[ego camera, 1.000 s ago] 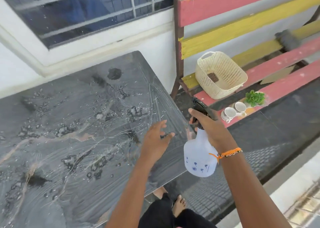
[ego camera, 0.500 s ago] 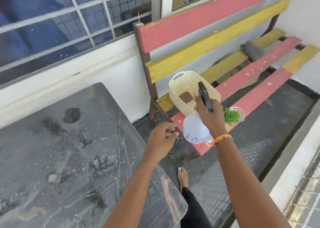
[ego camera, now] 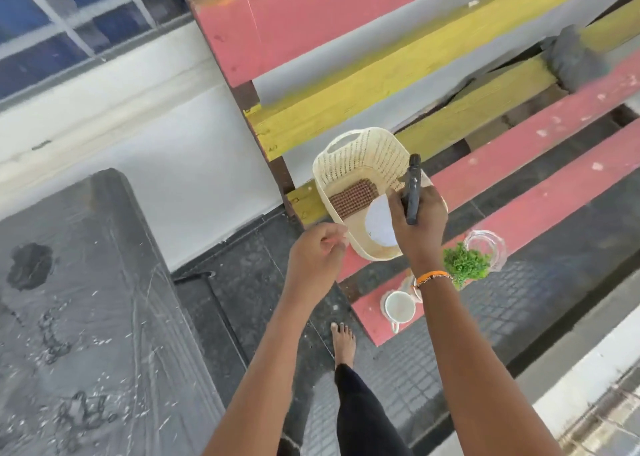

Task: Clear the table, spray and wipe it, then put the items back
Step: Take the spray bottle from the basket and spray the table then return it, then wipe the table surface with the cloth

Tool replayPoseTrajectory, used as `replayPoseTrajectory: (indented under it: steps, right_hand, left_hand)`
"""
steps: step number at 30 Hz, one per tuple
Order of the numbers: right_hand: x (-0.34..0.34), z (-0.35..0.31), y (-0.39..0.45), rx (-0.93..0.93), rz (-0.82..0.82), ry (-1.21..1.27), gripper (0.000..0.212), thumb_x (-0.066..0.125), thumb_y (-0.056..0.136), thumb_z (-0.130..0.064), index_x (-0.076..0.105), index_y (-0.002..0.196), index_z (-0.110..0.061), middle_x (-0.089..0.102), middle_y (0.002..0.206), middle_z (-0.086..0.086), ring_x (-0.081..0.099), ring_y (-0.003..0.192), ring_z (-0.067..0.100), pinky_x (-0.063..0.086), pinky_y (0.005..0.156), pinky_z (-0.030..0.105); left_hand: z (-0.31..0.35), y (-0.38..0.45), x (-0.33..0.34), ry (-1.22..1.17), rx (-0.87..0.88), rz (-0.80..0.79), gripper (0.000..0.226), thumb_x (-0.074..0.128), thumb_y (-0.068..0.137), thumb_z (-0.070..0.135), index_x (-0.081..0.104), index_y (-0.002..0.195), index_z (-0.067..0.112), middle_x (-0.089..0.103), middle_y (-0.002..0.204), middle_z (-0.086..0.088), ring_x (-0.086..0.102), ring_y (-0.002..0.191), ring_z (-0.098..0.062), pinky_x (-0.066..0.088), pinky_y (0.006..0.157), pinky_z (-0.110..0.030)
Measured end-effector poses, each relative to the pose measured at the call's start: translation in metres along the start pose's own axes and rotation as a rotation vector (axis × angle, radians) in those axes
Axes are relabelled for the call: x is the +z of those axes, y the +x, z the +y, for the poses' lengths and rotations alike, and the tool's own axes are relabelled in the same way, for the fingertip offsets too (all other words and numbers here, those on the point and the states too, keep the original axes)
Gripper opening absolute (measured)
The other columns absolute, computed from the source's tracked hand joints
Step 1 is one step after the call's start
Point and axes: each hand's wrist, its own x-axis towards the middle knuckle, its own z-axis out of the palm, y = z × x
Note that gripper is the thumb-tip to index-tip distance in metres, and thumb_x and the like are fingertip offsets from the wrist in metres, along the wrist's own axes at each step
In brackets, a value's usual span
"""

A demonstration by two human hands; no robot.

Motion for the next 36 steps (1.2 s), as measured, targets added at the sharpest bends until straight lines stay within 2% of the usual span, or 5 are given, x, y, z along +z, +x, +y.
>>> replayPoseTrajectory:
  steps: [8, 19, 24, 29, 36]
  right_hand:
    - [0.042, 0.075, 0.031, 0.103, -0.246, -0.086, 0.019, 0.071, 0.079, -0.016, 0.062, 0.079, 0.001, 0.055, 0.079, 0.018, 0.052, 0.069, 0.031, 0.038, 0.066, 0.034]
    - [0.040, 0.100, 0.023, 0.120, -0.579, -0.103, 0.030, 0.073, 0.069, 0.004, 0.060, 0.096, 0.002, 0.052, 0.091, 0.010, 0.052, 0.077, 0.023, 0.038, 0.070, 0.020]
    - [0.009, 0.086, 0.061, 0.351, -1.120, -0.069, 0.048, 0.075, 0.077, -0.030, 0.057, 0.118, -0.015, 0.054, 0.109, 0.001, 0.055, 0.099, 0.019, 0.041, 0.082, 0.023]
    - [0.039, 0.091, 0.124, 0.213, -0.744, -0.208, 0.028, 0.045, 0.095, -0.019, 0.060, 0.091, 0.005, 0.063, 0.100, 0.021, 0.057, 0.089, 0.033, 0.041, 0.074, 0.033]
    - [0.145, 0.123, 0.162, 0.100, -1.148, -0.425, 0.036, 0.045, 0.093, -0.005, 0.051, 0.128, -0.010, 0.041, 0.142, 0.011, 0.040, 0.130, 0.027, 0.035, 0.103, 0.033]
  left_hand:
    - [0.001, 0.050, 0.019, -0.004, -0.118, 0.011, 0.026, 0.053, 0.090, 0.015, 0.061, 0.115, 0.021, 0.062, 0.106, 0.011, 0.055, 0.088, 0.008, 0.034, 0.062, 0.008]
    - [-0.003, 0.073, 0.031, -0.073, -0.254, 0.006, 0.026, 0.052, 0.092, 0.019, 0.060, 0.117, 0.021, 0.061, 0.114, 0.010, 0.058, 0.102, -0.002, 0.040, 0.068, -0.007]
    - [0.000, 0.087, 0.035, -0.111, -0.255, 0.017, 0.020, 0.053, 0.092, 0.018, 0.061, 0.109, 0.022, 0.062, 0.106, 0.011, 0.057, 0.099, -0.004, 0.043, 0.074, -0.010]
    - [-0.007, 0.099, 0.038, -0.092, -0.273, 0.025, 0.023, 0.052, 0.092, 0.018, 0.062, 0.113, 0.020, 0.062, 0.108, 0.010, 0.055, 0.093, 0.004, 0.042, 0.068, -0.005]
    - [-0.024, 0.107, 0.037, -0.070, -0.332, 0.034, 0.027, 0.050, 0.092, 0.017, 0.061, 0.116, 0.024, 0.062, 0.108, 0.011, 0.054, 0.092, 0.007, 0.041, 0.058, -0.001]
